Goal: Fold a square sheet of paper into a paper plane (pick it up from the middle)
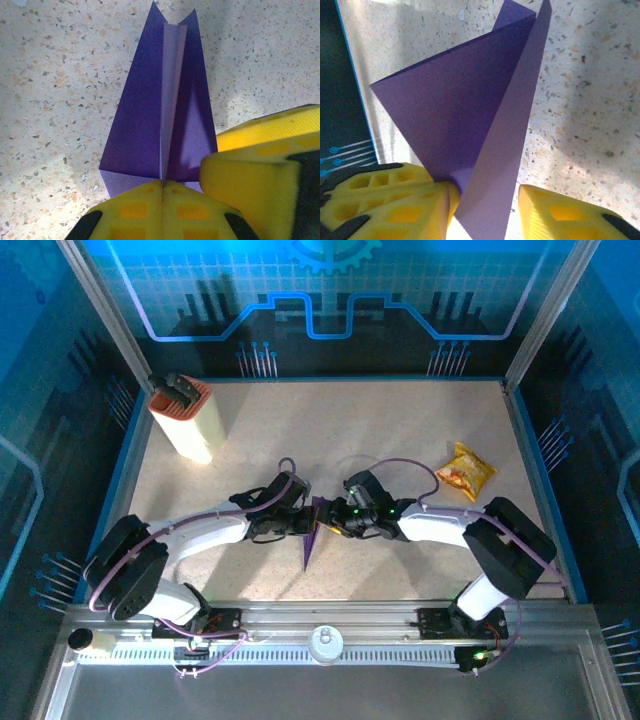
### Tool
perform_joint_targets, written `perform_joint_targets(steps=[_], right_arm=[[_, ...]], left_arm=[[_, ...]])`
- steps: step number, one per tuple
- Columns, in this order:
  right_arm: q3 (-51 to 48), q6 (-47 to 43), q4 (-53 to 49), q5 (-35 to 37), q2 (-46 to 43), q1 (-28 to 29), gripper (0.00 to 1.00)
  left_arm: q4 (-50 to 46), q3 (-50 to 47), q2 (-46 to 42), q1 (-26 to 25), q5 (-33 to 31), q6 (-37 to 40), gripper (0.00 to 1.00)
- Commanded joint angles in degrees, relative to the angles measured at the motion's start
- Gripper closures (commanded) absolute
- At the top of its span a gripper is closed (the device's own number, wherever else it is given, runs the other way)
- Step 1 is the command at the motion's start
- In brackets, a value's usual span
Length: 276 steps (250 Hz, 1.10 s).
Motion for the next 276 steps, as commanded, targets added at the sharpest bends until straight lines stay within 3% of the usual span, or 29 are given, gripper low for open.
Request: perform_joint_targets(steps=[1,59,82,102,113,167,276], right_arm=[[0.9,-0.9,-3.0,-0.7,1.7,0.8,0.66],[0.8,-2.0,-6.7,-0.3,1.9,0.2,0.78],[0.6,-2.7,-4.3,-1.8,2.0,0.1,0.85],[1.1,-3.2,-3.7,-2.7,2.4,0.1,0.9],[1.3,-3.2,-3.8,-2.7,2.5,0.1,0.9],[1.3,-2.8,-2.6,-3.3,3.6,0.0,0.91],[1.1,-2.6,-2.4,-3.2,3.3,0.0,0.91]], left_arm=[[-1.0,-0.3,0.0,-0.5,-0.8,0.7,0.95],[-1.5,-0.8,0.6,-0.4,-1.2,0.5,0.92],[-1.3,-0.7,1.0,-0.5,-0.1,0.3,0.86],[-1.4,-0.6,1.0,-0.5,1.0,0.3,0.74],[-1.6,-0.6,0.8,-0.5,1.7,0.6,0.68],[-3.5,-1.0,-1.8,-0.5,4.4,1.1,0.59],[-4.0,-4.6,-5.2,-1.5,5.6,-1.5,0.55]])
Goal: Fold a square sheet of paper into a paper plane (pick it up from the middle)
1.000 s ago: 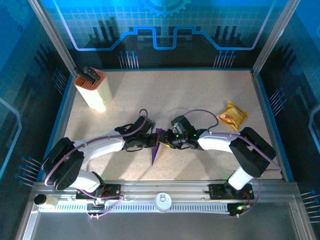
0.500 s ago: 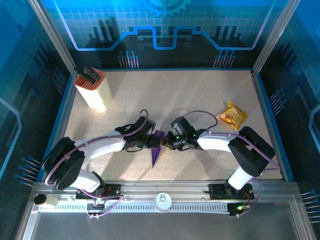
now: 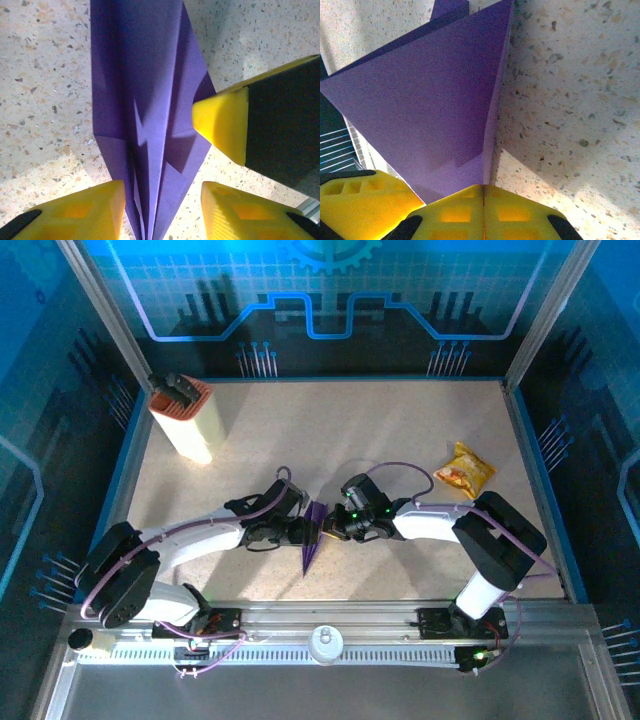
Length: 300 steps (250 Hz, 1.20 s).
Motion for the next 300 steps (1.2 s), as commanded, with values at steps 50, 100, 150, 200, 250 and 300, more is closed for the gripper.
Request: perform_joint_targets(steps=[50,100,150,200,250,300], right_arm=[[1.4,-0.3,0.1,-0.6,0.4,0.0,0.91],[1.3,-0.2,0.1,-0.6,0.7,0.0,0.91],[1.5,-0.1,0.3,-0.9,0.9,0.0,0.91],[1.6,-0.1,0.5,-1.0,1.0,0.1,0.91],[1.3,-0.1,0.6,-1.0,0.9,0.0,0.91],[1.4,-0.2,0.7,-1.2,1.0,0.0,0.91]], left_arm=[[-1.0,-1.1,-0.8,-0.6,2.4,-0.4,0.55],[-0.1,-0.6,0.8,-0.6,3.8,-0.2,0.56],[0.9,-0.5,2.7,-0.6,5.4,0.0,0.56],[1.1,0.2,3.6,-1.3,5.7,0.5,0.51],[1.0,0.9,4.7,-1.5,5.4,0.9,0.51],[-0.2,1.8,5.7,-1.6,2.7,0.9,0.54]])
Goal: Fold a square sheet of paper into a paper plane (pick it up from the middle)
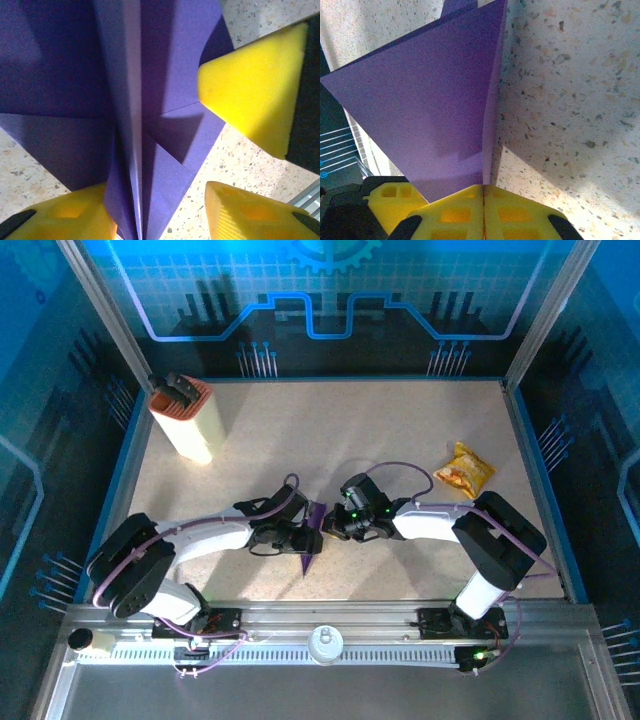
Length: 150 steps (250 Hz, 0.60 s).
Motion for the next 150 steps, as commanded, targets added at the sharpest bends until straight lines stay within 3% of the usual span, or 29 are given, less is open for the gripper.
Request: perform_joint_targets(steps=[1,150], right_arm=[[1.3,-0.2,0.3,-0.8,0.9,0.0,0.91],[0.8,-0.2,0.5,-0.9,1.0,0.0,0.9]], left_arm=[[-0.9,2.2,0.9,-0.5,-1.7,0.7,0.54],[-4.3,4.1,2.2,-1.5,-6.5,1.8,0.72]])
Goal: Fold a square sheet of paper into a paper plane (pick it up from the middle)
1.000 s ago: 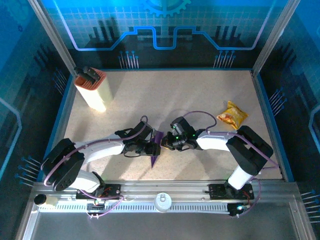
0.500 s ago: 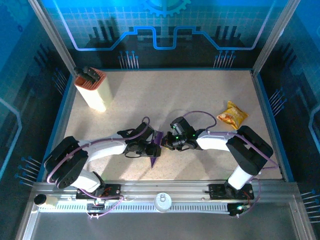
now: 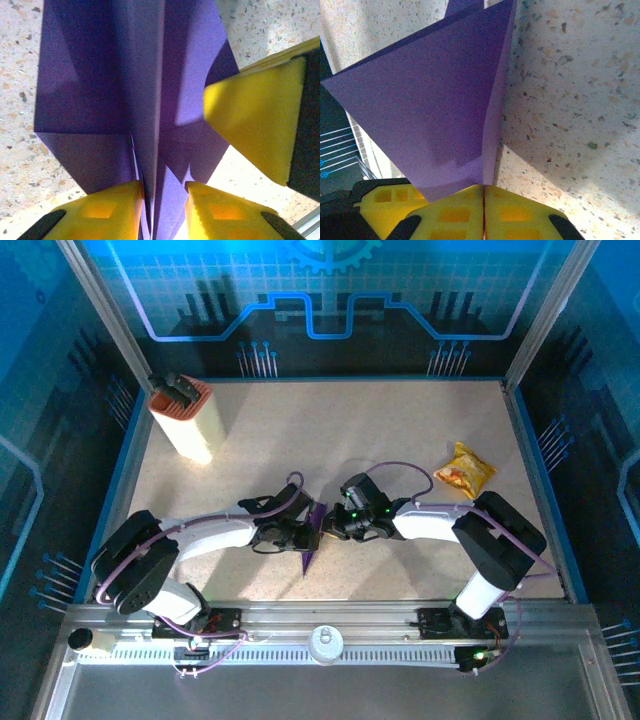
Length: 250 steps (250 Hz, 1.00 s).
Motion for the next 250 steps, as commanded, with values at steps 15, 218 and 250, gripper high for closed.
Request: perform_joint_targets(steps=[15,218,250], right_arm=[[0.9,-0.2,0.2,-0.9,1.0,0.0,0.9],[1.3,-0.2,0.6,-1.7,1.7,-0.2,0.87],[1.2,-0.2,0.5,-1.6,1.8,-0.2,0.87]], left_arm=[[-2.8,1.9,0.9,-0.7,-2.4,1.4,0.73],[-2.9,2.8,3.8,-1.6,-3.7,1.4,0.79],[-3.2,3.0,4.1,-1.7,-4.5,1.3,0.79]])
